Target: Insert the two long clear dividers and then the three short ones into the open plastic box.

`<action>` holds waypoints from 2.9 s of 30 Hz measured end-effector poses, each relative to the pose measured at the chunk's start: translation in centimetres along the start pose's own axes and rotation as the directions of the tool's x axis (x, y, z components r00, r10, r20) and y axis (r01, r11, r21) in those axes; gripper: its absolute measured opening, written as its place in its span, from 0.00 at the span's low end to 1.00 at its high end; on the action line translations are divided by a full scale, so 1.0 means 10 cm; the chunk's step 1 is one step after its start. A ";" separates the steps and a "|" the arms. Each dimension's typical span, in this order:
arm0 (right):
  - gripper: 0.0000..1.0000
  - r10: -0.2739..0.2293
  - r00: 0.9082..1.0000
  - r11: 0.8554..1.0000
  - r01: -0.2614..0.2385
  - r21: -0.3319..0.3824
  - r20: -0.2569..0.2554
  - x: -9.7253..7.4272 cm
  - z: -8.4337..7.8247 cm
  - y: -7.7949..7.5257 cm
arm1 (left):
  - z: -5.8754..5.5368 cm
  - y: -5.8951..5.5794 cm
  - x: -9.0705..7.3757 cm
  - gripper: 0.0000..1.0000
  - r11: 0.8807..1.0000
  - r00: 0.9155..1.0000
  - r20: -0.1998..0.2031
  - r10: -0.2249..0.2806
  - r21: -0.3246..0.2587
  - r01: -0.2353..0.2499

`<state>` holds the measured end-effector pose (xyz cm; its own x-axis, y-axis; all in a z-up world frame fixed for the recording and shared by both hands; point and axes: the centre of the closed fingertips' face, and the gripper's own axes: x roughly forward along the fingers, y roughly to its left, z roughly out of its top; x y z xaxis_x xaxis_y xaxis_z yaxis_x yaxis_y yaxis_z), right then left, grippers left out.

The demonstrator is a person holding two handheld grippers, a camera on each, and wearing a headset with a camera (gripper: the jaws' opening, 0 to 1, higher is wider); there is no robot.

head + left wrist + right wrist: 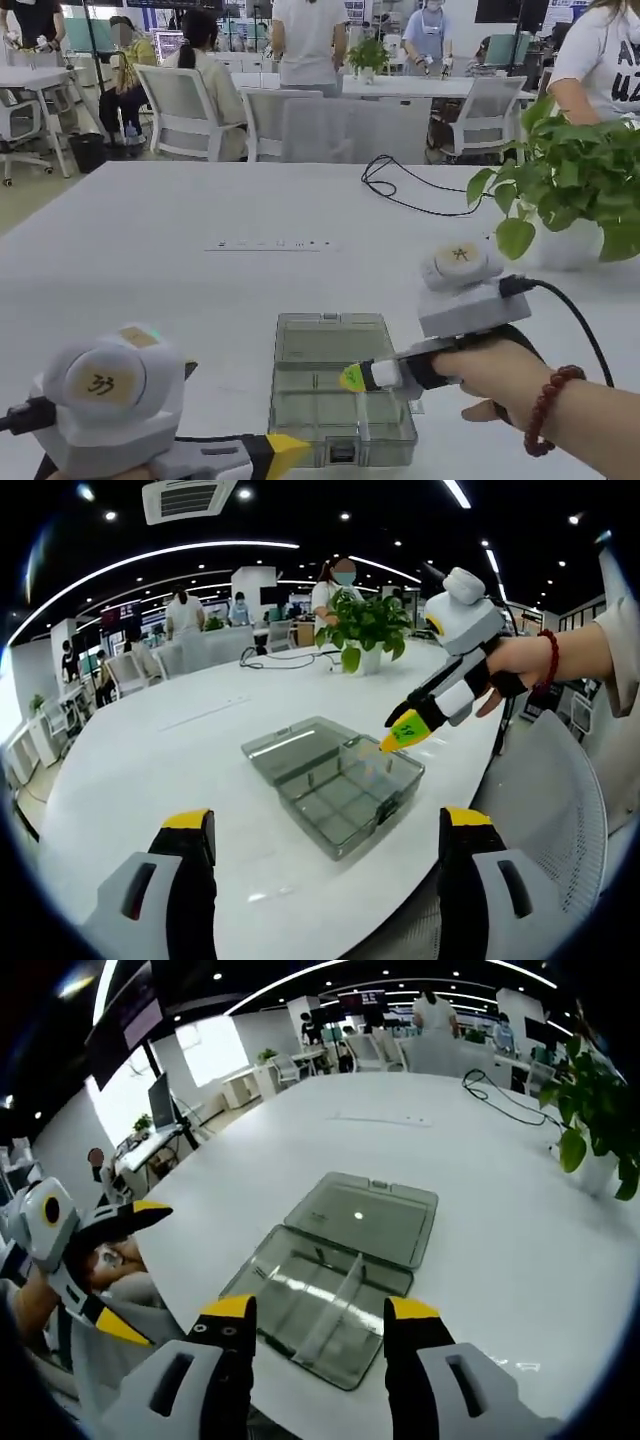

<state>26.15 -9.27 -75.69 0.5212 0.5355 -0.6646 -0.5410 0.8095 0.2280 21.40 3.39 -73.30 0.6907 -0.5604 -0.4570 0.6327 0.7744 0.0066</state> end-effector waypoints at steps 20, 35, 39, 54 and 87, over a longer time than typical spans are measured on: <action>0.76 0.060 0.983 0.978 -0.023 -0.207 0.171 -0.43 -0.08 -0.03 | -0.05 0.00 -0.06 0.92 1.000 1.000 -0.021 0.003 0.012 -0.003; 0.84 0.098 0.970 0.965 -0.037 -0.261 0.223 -0.51 -0.24 0.02 | -0.07 0.02 -0.15 0.89 1.000 1.000 -0.020 0.018 0.016 -0.018; 0.84 0.097 0.968 0.965 -0.035 -0.258 0.232 -0.53 -0.28 0.01 | -0.08 0.04 -0.15 0.88 1.000 0.999 -0.022 0.024 0.007 -0.024; 0.85 0.087 0.964 0.963 -0.017 -0.267 0.251 -0.56 -0.31 0.02 | -0.19 0.29 -0.04 0.75 0.992 0.987 -0.118 0.107 -0.050 -0.113; 0.81 0.088 0.961 0.956 -0.008 -0.292 0.261 -0.55 -0.19 0.03 | -0.81 0.64 0.29 0.45 0.960 0.915 -0.373 0.152 -0.166 -0.227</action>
<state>21.89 -12.39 -73.32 0.6259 0.6486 -0.4332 -0.7144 0.6996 0.0152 24.60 9.06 -81.83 0.5977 -0.2851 -0.7493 0.3920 0.9192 -0.0370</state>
